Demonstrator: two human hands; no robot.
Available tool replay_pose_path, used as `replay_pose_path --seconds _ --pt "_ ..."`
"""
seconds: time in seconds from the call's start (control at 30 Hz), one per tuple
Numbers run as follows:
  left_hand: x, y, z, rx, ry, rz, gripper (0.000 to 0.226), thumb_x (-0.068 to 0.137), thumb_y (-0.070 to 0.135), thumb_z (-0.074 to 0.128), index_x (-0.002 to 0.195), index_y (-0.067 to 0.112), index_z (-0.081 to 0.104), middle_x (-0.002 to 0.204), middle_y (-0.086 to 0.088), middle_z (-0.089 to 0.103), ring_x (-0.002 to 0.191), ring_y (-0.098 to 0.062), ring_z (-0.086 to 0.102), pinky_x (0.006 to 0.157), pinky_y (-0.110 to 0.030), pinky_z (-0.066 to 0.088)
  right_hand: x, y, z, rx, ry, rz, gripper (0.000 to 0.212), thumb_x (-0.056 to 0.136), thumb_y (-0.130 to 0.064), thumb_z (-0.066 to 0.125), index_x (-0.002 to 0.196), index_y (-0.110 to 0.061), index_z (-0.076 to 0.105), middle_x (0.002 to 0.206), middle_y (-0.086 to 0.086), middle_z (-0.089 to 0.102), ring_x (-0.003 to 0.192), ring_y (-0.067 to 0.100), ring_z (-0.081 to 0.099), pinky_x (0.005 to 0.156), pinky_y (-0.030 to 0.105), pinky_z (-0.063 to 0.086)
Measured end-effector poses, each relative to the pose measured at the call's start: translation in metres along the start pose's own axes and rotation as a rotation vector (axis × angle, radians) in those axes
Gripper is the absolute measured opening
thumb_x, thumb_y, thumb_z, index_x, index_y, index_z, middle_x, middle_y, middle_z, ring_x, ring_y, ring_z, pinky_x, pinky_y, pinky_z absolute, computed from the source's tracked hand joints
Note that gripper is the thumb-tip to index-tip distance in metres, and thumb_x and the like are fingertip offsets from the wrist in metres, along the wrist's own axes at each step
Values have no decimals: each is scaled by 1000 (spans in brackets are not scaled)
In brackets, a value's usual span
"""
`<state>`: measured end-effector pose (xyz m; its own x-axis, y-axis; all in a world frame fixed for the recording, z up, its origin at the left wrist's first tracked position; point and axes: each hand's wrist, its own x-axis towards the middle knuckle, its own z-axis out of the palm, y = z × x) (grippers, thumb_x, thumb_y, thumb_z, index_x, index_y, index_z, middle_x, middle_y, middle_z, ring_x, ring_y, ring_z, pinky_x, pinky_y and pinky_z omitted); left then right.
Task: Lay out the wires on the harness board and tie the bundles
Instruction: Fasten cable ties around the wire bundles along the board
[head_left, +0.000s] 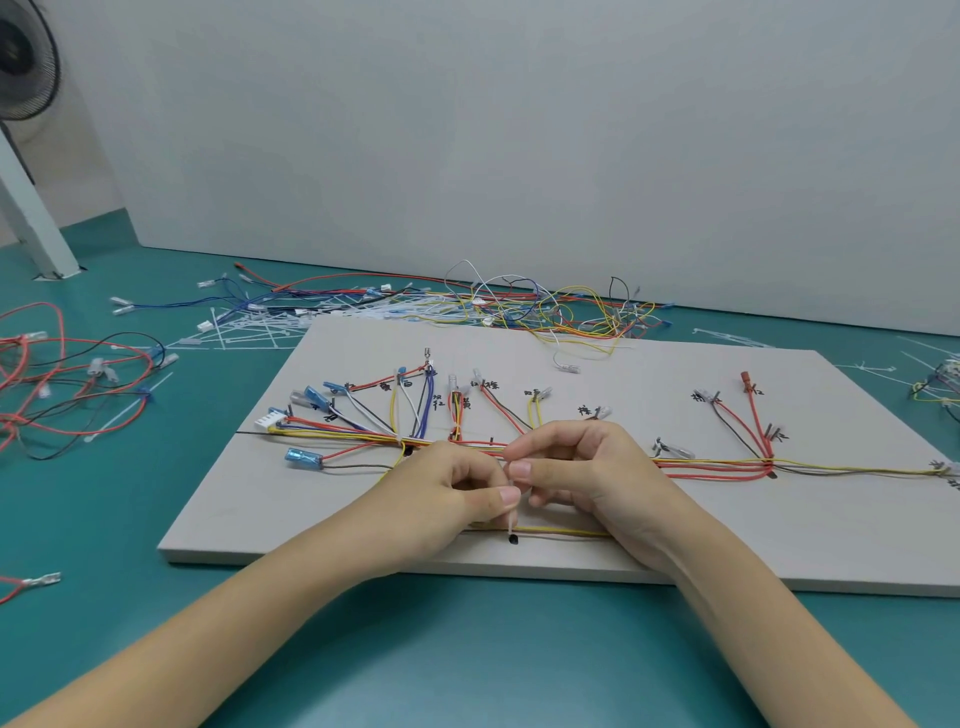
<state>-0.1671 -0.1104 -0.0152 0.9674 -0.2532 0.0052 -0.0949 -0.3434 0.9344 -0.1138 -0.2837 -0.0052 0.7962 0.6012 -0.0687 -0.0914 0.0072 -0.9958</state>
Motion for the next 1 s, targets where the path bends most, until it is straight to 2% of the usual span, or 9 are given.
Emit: replay_pose_path --seconds 0.1,0.27,0.43,0.5,0.6,0.7,0.77,0.87,1.0 --pt "1 -1 0 -20 -2 -3 22 78 34 59 59 29 69 69 2 64 69 -11 54 72 -27 39 0 0 0 -7 4 9 22 60 -14 78 81 -9 76 74 9 71 60 15 61 63 20 53" --pt "1 -2 0 38 11 -17 23 78 38 58 58 33 70 66 10 65 68 -6 55 74 -30 40 0 0 0 -24 -3 15 15 68 -6 77 83 -8 77 78 12 72 67 19 62 66 22 54" --pt "1 0 -1 41 5 -35 23 77 38 59 58 29 68 56 15 60 52 5 48 54 -9 32 0 0 1 19 35 32 28 57 -15 80 83 -6 77 79 15 71 65 17 63 64 21 53" --pt "1 1 -1 39 5 -43 22 75 38 59 57 29 68 58 13 62 51 5 48 51 -9 31 -1 -1 1 15 33 33 28 57 -14 80 83 -6 76 77 14 71 63 16 63 64 20 53" --pt "1 0 -1 60 0 -56 23 74 40 59 55 32 70 63 12 65 55 3 50 55 -13 33 -1 -1 1 -8 27 36 25 58 -14 80 81 -7 77 76 13 71 62 17 63 65 21 54" --pt "1 -2 -1 127 29 -55 21 71 44 60 56 34 71 71 16 65 68 -1 56 69 -27 40 -1 -1 1 -31 11 31 14 66 -6 78 80 -9 77 74 11 72 61 15 64 64 20 54" --pt "1 -3 -1 143 40 -52 21 71 45 60 57 34 71 72 15 64 71 -4 57 70 -31 41 -1 -1 1 -53 3 26 12 71 -2 76 80 -9 77 74 11 72 61 15 64 64 20 54" --pt "1 -1 -1 87 21 -46 22 73 43 60 56 34 71 69 13 65 65 0 55 64 -25 36 -1 -1 1 -38 32 38 12 71 -1 76 81 -7 77 78 15 72 61 17 64 65 21 55" --pt "0 0 -1 37 16 -32 22 75 39 60 56 32 71 65 13 66 59 3 52 56 -13 35 -1 -1 1 10 59 41 12 72 3 75 80 -6 76 72 14 70 58 16 64 63 21 54"
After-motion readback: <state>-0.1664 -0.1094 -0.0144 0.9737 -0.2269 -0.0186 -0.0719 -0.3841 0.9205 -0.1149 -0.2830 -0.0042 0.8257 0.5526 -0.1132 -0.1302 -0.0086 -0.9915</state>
